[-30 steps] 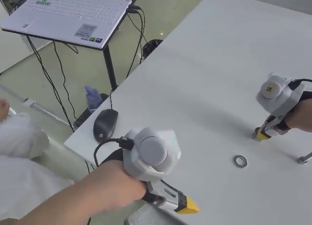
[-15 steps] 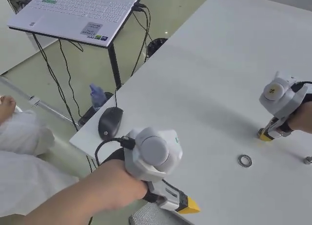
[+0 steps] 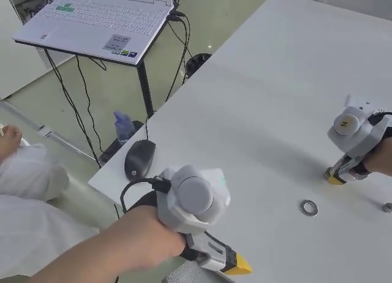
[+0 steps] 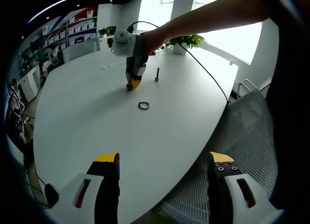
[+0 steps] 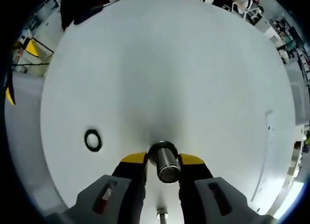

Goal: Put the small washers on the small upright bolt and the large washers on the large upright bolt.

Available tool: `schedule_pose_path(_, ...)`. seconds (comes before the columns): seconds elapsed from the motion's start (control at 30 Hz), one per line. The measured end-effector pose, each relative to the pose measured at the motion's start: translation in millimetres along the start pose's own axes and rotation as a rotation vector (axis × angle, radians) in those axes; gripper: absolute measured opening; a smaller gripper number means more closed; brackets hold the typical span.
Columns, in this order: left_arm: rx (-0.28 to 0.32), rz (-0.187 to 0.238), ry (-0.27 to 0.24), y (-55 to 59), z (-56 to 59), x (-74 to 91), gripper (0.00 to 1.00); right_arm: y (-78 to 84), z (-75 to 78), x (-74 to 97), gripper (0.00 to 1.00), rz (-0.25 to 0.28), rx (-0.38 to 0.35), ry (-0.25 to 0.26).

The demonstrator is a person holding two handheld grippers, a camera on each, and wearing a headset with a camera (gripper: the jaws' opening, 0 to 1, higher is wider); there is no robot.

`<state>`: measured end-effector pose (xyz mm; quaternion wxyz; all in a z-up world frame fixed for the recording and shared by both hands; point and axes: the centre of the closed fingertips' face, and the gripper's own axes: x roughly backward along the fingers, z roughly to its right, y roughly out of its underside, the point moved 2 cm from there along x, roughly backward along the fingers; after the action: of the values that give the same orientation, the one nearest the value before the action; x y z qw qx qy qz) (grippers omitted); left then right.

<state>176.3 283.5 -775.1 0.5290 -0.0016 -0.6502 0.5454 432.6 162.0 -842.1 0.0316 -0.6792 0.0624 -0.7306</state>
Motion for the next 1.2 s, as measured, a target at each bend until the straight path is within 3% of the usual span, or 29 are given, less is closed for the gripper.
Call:
schedule_pose_path(0.2, 0.004, -0.002, -0.006, 0.9, -0.8, 1.6, 0.74, 0.3, -3.4, -2.1, 0.39, 0.006, -0.020, -0.031)
schedule_pose_path(0.27, 0.006, 0.001, -0.009, 0.4, -1.5, 2.2, 0.74, -0.5, -1.7, -1.5, 0.40, 0.014, 0.006, -0.021)
schedule_pose_path(0.63, 0.002, 0.003, -0.008, -1.6, 0.5, 1.1, 0.75, -3.7, -2.8, 8.2, 0.42, 0.050, -0.010, -0.044)
schedule_pose_path(0.83, 0.003, 0.039, -0.026, -13.2, -2.5, 2.1, 0.80, -10.3, -1.1, 28.6, 0.42, 0.099, -0.012, -0.040)
schedule_pose_path(1.2, -0.022, 0.073, -0.038, -26.8, -6.7, 2.8, 0.92, -15.5, -6.9, 56.3, 0.44, 0.134, 0.008, -0.018)
